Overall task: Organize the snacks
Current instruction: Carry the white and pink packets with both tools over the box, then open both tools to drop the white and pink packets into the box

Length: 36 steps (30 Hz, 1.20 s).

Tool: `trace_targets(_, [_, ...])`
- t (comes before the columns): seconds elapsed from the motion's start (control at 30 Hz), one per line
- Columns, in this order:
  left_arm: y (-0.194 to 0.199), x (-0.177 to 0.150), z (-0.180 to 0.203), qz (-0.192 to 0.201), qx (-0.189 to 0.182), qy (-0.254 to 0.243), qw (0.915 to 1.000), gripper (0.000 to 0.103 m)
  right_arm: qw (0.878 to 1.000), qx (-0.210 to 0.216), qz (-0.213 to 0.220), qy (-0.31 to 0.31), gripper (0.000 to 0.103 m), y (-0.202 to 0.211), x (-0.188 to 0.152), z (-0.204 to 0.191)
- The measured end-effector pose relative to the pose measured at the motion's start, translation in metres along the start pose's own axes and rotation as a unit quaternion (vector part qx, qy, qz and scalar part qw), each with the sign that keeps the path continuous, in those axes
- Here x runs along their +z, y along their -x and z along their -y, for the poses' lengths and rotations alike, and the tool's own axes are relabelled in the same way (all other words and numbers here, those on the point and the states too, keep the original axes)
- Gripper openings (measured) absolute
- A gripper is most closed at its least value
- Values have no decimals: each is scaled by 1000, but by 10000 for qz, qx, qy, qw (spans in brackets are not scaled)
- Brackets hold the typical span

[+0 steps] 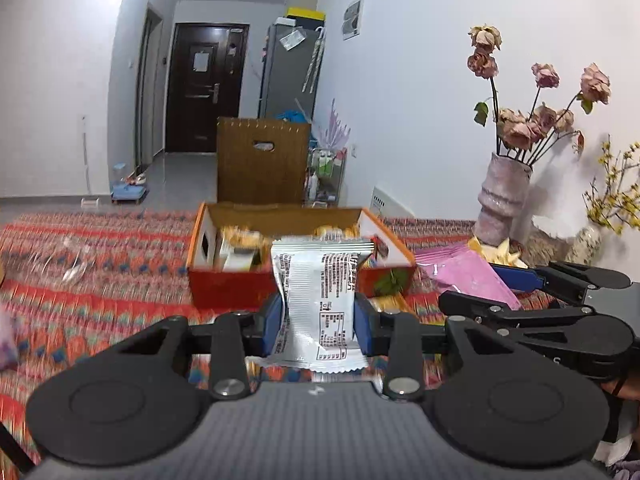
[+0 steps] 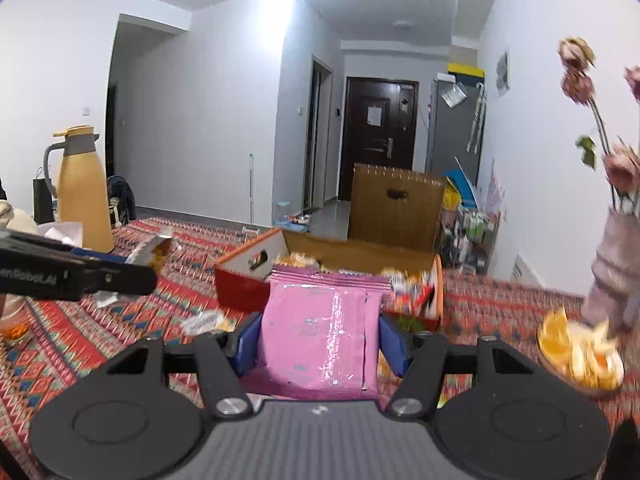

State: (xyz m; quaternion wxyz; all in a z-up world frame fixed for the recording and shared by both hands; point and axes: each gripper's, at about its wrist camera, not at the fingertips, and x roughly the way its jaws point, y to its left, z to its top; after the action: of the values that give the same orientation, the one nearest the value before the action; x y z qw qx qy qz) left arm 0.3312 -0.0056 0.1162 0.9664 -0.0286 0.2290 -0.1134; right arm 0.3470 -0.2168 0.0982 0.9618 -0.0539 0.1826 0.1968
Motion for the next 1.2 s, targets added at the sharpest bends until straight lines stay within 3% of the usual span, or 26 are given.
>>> trace_targets(0.13, [-46, 34, -10, -7, 33, -113, 9999, 37, 9999, 108, 80, 47, 61, -39, 29, 13])
trace_targets(0.23, [-91, 55, -26, -211, -213, 194, 9994, 37, 9998, 158, 99, -27, 61, -73, 46, 26])
trace_targets(0.37, [-144, 71, -37, -247, -226, 274, 9991, 38, 9997, 118, 34, -204, 61, -127, 61, 41])
trace_targets(0.6, [-249, 97, -53, -639, 22, 300, 9975, 38, 9964, 84, -699, -472, 61, -238, 53, 62])
trace_targets(0.7, [-297, 102, -59, -774, 324, 159, 9963, 39, 9937, 10, -968, -566, 61, -279, 46, 68])
trace_targets(0.83, [-356, 98, -72, -1143, 309, 249, 9927, 49, 9898, 7, -1247, -690, 63, -316, 39, 72])
trace_targets(0.93, [-368, 93, -76, -1201, 317, 228, 9920, 56, 9869, 134, -1481, -619, 76, -326, 34, 69])
trace_targets(1.03, [-364, 91, -75, -1073, 306, 274, 9934, 72, 9866, -14, -1559, -480, 80, -321, 36, 68])
trace_targets(1.2, [-341, 97, -76, -1055, 381, 252, 9934, 72, 9872, -187, -1492, -533, 81, -306, 44, 82])
